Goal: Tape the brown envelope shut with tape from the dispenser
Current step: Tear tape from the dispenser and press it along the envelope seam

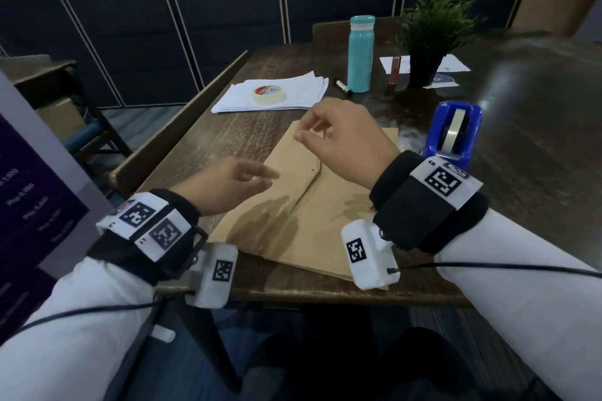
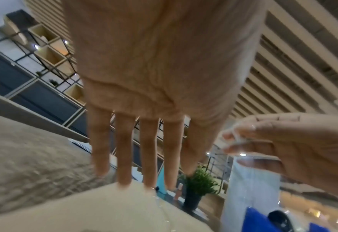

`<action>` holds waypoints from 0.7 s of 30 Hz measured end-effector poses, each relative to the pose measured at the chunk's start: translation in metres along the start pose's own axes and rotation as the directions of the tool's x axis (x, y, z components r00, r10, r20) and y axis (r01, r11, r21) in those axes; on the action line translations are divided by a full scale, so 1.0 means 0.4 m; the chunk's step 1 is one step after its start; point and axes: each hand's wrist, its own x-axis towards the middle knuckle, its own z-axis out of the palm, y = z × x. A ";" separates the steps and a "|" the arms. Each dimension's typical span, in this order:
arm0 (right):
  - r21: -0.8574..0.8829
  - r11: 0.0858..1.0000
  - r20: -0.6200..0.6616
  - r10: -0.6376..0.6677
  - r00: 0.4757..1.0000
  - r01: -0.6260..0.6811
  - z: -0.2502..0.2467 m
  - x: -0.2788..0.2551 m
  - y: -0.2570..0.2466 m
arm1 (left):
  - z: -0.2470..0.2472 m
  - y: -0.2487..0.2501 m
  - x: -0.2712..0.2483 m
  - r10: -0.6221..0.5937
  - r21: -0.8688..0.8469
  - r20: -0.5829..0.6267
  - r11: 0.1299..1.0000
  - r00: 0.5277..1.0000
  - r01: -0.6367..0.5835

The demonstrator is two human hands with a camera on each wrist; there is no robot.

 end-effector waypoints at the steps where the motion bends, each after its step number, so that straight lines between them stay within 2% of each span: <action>1: 0.038 0.997 0.045 0.070 0.996 -0.072 0.004 0.001 0.005 | -0.004 -0.006 0.000 -0.027 0.061 0.065 0.998 0.997 0.023; 6: 0.163 0.920 0.283 0.302 0.910 -0.356 0.051 0.008 0.053 | 0.005 -0.037 0.017 -0.087 0.213 0.210 0.976 0.974 0.041; 10: 0.140 0.851 0.405 0.418 0.813 -0.507 0.086 0.027 0.081 | 0.007 -0.026 0.017 -0.073 0.231 0.244 0.973 0.967 0.015; 14: 0.067 0.829 0.453 0.471 0.757 -0.556 0.113 0.046 0.099 | 0.010 -0.023 0.017 -0.028 0.261 0.280 0.964 0.960 -0.049; 17: 0.029 0.816 0.488 0.493 0.720 -0.578 0.130 0.055 0.106 | 0.021 -0.031 0.022 0.007 0.356 0.308 0.927 0.951 -0.122; 21: -0.030 0.826 0.503 0.500 0.705 -0.564 0.141 0.065 0.114 | 0.029 -0.035 0.018 0.044 0.418 0.316 0.890 0.948 -0.181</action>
